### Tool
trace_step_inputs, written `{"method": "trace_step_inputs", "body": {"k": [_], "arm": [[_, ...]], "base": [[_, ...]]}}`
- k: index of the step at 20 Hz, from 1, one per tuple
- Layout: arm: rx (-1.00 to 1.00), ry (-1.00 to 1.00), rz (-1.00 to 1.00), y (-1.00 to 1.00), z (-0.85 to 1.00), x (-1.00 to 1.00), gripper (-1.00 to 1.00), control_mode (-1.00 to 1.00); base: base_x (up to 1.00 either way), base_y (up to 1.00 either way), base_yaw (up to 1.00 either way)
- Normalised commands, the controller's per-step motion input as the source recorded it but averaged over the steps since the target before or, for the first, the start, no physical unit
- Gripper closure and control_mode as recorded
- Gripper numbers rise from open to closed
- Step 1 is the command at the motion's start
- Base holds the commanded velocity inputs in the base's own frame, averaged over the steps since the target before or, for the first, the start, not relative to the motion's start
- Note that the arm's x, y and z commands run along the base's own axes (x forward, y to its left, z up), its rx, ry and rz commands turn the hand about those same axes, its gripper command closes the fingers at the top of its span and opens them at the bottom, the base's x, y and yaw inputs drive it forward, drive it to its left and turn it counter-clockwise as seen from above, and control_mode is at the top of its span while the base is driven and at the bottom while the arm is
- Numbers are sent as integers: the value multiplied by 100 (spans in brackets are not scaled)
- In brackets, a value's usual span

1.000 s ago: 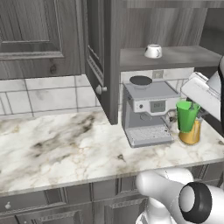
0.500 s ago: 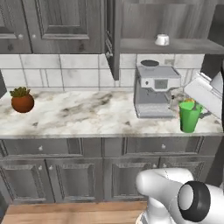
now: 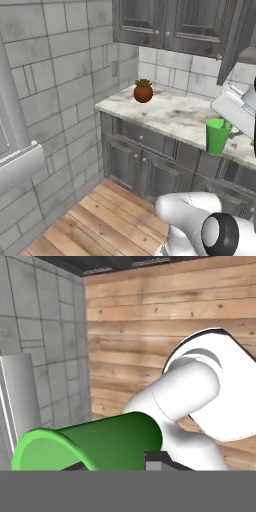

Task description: There is a tray on the dining counter. Grab the cup, mug, and pitcher and place them on the tray. The pitcher may be placed next to the tray if it cannot fit the tray.

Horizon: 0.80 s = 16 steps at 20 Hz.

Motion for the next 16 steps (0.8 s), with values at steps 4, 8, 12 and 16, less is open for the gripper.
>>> {"method": "trace_step_inputs", "body": {"k": [4,8,12,16], "arm": [[0,0,0,0,0,0,100,100],[0,0,0,0,0,0,100,100],[0,0,0,0,0,0,100,100],[0,0,0,0,0,0,100,100]], "base": [[0,0,100],[0,0,100],[0,0,100],[0,0,100]]}}
